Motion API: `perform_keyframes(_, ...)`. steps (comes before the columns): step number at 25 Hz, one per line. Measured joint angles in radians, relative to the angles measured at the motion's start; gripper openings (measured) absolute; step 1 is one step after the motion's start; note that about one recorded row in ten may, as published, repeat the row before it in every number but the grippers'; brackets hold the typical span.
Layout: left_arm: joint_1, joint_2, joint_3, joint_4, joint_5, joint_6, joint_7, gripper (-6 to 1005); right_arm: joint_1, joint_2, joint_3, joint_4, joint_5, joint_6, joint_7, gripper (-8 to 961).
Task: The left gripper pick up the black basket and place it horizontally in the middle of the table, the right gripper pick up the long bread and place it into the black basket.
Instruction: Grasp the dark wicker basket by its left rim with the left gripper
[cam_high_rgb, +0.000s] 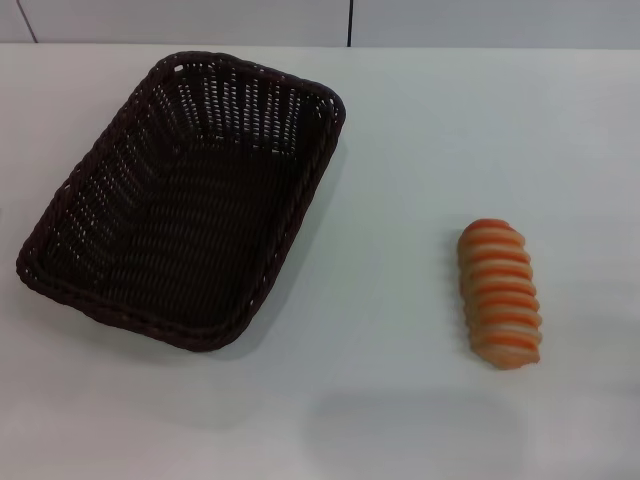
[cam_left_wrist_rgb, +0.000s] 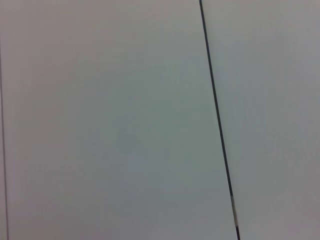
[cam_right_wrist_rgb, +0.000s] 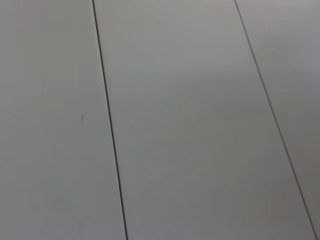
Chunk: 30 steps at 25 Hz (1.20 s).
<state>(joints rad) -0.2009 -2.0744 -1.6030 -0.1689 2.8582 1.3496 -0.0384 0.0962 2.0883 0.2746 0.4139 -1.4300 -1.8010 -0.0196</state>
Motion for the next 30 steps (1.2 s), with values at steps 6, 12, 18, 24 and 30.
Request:
perform_keyframes(6,-0.001,0.001,0.023,0.001,0.005,0.030,0.000,800,0.003,-0.001,-0.011,0.002,0.000,-0.001,0.000,842)
perform_keyframes(12,-0.007,0.007,0.061,-0.029,0.004,0.011,-0.014,799,0.006,-0.001,-0.029,0.002,0.000,-0.004,0.001,839)
perform_keyframes(18,0.068,0.076,0.177,-0.331,0.029,-0.221,-0.095,799,0.007,-0.002,-0.036,0.003,-0.001,-0.014,0.001,836)
perform_keyframes(24,0.232,0.118,0.216,-0.903,0.032,-0.724,0.098,798,0.005,-0.003,-0.038,0.014,-0.001,-0.025,0.001,833)
perform_keyframes(30,0.269,0.134,0.209,-1.332,0.030,-1.268,0.192,798,0.002,-0.002,-0.038,0.014,-0.001,-0.023,0.001,830)
